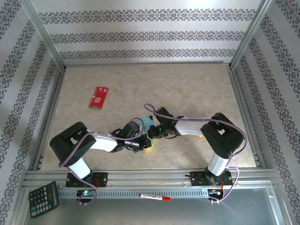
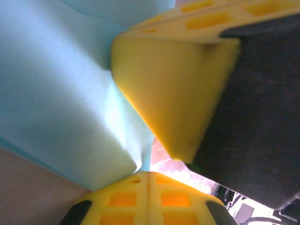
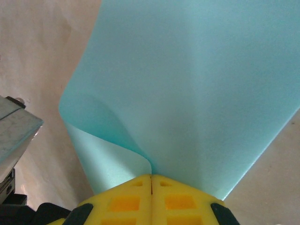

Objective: Fold a paper plane with a square sheet of paper (pick it up from the middle)
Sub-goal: Third fold the triangle at the center of the table.

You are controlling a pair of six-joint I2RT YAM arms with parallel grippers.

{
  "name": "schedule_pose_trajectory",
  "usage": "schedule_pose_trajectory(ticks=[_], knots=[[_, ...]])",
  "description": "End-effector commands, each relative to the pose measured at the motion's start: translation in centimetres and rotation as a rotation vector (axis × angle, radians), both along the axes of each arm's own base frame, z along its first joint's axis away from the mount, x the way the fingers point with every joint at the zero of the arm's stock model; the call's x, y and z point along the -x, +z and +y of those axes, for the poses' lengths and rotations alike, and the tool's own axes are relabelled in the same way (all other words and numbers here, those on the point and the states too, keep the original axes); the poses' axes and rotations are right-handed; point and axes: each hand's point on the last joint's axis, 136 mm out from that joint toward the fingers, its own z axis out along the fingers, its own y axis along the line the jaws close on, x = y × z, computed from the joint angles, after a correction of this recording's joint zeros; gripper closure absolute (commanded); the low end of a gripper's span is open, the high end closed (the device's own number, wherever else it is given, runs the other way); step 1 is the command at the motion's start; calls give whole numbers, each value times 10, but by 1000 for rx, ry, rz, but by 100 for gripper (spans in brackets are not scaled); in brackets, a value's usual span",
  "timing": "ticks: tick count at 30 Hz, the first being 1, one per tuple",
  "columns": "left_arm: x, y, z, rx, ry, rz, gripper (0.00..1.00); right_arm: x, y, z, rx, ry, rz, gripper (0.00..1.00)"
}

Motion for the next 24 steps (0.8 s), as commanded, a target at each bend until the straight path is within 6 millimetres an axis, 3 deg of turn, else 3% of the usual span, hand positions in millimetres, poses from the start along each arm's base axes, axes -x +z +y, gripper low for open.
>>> schedule_pose_trajectory(ticks=[1, 5, 17, 24], knots=[[8, 9, 0, 3, -6, -8, 100, 26, -46, -40, 183, -38, 110, 100], [9, 13, -1, 7, -11, -9, 100, 27, -47, -40, 184, -38, 111, 100], [22, -21, -5, -62, -56, 84, 100, 28, -48, -41, 187, -37, 114, 100], [16, 4, -8, -35, -55, 20, 100, 27, -48, -41, 187, -38, 113, 100]])
